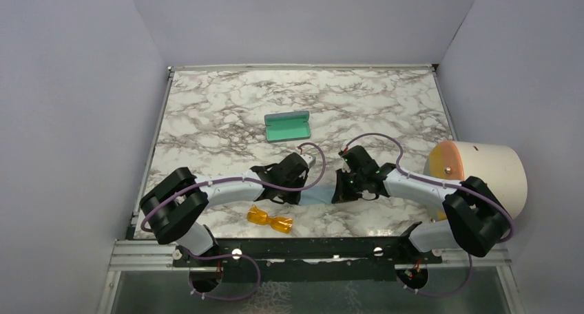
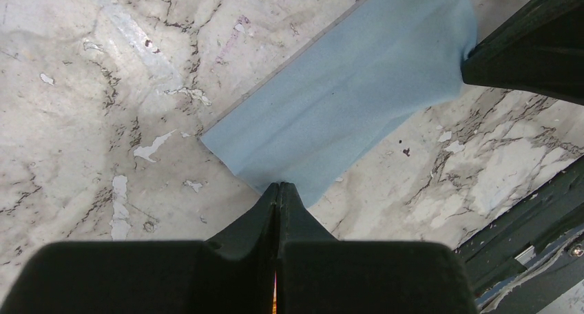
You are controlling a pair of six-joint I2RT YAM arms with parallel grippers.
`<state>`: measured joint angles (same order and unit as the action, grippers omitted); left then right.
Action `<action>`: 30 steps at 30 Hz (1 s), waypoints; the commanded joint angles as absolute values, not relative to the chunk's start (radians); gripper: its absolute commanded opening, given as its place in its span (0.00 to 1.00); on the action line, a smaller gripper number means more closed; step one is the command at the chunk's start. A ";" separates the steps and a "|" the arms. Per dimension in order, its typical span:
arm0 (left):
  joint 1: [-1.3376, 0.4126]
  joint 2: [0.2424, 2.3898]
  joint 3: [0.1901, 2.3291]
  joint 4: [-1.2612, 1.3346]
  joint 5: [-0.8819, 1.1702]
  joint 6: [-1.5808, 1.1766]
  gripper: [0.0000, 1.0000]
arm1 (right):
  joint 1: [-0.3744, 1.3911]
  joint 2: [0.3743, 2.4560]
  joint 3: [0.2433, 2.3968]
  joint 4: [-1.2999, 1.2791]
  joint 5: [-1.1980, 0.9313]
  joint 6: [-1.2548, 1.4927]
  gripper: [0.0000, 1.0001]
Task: Organize the sunglasses
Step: Fold the glasses cleaning cloth at the center of the board.
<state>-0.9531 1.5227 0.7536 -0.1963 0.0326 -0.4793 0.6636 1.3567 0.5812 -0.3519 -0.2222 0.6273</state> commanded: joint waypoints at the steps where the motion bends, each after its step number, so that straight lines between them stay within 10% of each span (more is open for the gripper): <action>1: -0.959 1.514 0.767 -0.193 0.028 -0.468 0.00 | 0.673 1.371 0.609 -0.327 -0.188 0.631 0.01; 30: -0.960 1.513 0.764 -0.189 0.036 -0.466 0.00 | 0.673 1.368 0.602 -0.362 -0.166 0.621 0.01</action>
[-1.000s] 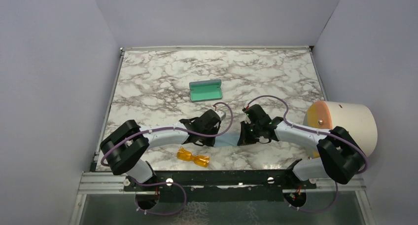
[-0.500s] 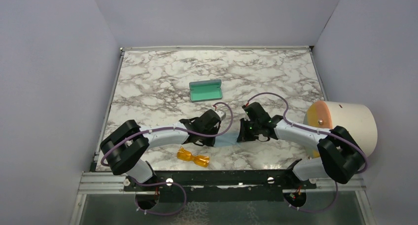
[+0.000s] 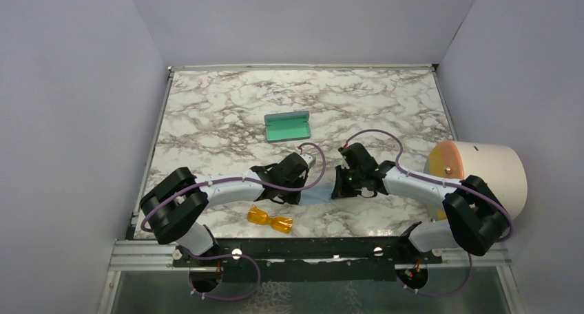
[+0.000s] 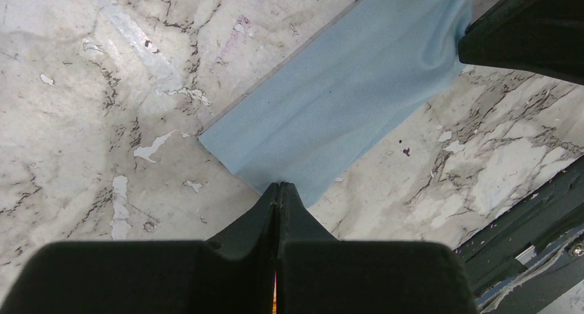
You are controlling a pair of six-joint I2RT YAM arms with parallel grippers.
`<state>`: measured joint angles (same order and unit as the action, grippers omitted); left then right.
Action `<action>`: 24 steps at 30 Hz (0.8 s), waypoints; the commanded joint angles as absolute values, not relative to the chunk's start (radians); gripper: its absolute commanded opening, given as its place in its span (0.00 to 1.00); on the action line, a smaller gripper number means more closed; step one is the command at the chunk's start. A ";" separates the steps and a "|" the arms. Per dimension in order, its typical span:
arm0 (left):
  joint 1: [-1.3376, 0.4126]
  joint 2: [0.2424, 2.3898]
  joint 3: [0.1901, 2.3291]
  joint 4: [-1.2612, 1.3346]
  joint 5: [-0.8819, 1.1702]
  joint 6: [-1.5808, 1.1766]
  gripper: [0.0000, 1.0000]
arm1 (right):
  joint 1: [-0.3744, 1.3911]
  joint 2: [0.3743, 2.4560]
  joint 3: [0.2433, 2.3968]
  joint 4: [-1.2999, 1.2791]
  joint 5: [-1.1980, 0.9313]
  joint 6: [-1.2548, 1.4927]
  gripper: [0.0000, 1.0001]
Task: Organize the sunglasses
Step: Fold the glasses cleaning cloth at the center of the board.
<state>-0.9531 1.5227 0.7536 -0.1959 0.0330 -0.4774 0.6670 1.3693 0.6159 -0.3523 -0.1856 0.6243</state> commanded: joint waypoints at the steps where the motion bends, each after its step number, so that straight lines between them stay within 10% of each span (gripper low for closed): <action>1: -0.959 1.512 0.764 -0.189 0.036 -0.466 0.00 | 0.673 1.371 0.600 -0.362 -0.166 0.621 0.01; 24: -0.959 1.506 0.761 -0.190 0.044 -0.464 0.00 | 0.674 1.373 0.594 -0.381 -0.129 0.613 0.08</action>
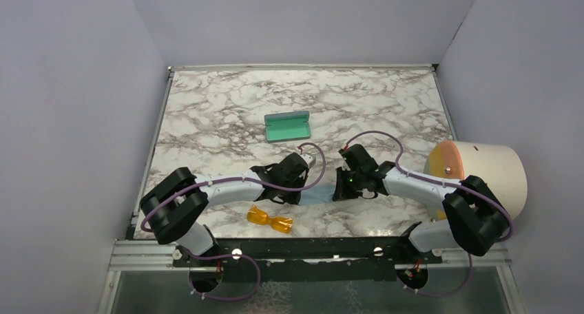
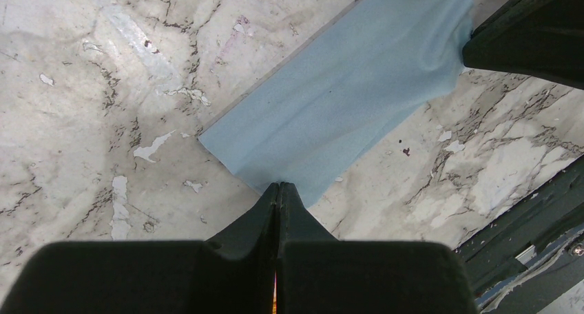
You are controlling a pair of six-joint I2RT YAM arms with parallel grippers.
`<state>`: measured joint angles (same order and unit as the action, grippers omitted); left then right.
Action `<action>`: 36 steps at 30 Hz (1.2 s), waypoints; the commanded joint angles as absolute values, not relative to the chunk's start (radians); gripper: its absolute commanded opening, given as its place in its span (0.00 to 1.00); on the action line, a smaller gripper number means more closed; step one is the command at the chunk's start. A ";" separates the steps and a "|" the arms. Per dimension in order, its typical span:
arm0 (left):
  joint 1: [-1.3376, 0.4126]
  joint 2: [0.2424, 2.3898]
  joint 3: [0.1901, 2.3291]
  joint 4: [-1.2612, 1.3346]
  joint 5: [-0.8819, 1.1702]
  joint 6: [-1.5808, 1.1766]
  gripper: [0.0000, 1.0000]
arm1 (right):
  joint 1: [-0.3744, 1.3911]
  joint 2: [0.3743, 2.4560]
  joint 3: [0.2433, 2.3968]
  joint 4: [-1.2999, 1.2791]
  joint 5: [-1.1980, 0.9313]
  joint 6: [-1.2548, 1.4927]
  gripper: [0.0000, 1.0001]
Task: Organize the sunglasses
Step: Fold the glasses cleaning cloth at the center of the board.
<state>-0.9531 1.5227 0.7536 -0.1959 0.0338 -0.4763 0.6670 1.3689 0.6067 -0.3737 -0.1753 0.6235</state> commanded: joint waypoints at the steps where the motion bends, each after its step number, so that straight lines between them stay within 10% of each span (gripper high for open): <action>1: -0.959 1.506 0.761 -0.191 0.046 -0.464 0.00 | 0.675 1.368 0.593 -0.383 -0.125 0.613 0.09; 16: -0.960 1.512 0.762 -0.190 0.049 -0.464 0.00 | 0.675 1.273 0.664 -0.492 -0.046 0.606 0.19; 23: -0.960 1.515 0.762 -0.189 0.051 -0.466 0.00 | 0.675 1.284 0.672 -0.449 -0.107 0.607 0.01; 36: -0.959 1.516 0.764 -0.189 0.060 -0.467 0.01 | 0.675 1.371 0.638 -0.333 -0.191 0.617 0.01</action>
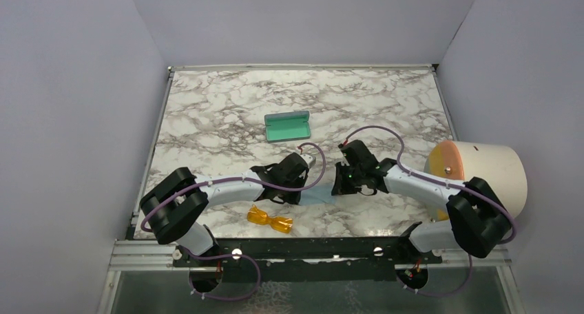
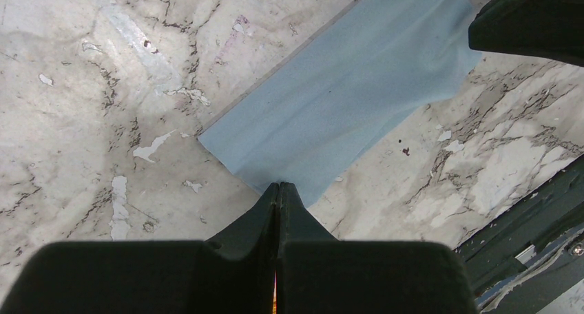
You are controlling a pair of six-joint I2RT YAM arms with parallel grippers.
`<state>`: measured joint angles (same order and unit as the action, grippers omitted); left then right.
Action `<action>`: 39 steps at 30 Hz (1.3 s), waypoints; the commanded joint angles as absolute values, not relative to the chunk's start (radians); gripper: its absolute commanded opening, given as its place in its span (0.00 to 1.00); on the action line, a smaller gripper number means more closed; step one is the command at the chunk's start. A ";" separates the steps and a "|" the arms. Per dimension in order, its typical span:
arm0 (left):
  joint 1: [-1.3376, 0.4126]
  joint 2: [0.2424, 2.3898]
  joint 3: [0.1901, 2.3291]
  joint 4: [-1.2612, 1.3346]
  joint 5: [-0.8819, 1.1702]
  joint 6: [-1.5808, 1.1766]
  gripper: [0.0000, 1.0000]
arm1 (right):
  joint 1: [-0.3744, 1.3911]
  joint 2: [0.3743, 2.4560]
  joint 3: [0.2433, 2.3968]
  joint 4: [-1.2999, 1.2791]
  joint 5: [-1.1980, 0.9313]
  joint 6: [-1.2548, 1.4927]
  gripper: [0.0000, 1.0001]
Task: Organize the sunglasses
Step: Fold the glasses cleaning cloth at the center of the board.
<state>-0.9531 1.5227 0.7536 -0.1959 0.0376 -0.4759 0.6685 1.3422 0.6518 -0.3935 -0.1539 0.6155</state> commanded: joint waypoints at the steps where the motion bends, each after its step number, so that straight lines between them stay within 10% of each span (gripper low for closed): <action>1: -0.959 1.516 0.764 -0.190 0.059 -0.465 0.01 | 0.674 1.378 0.636 -0.325 -0.193 0.617 0.01; 39: -0.963 1.467 0.847 -0.199 0.095 -0.487 0.03 | 0.675 1.425 0.597 -0.289 -0.198 0.625 0.01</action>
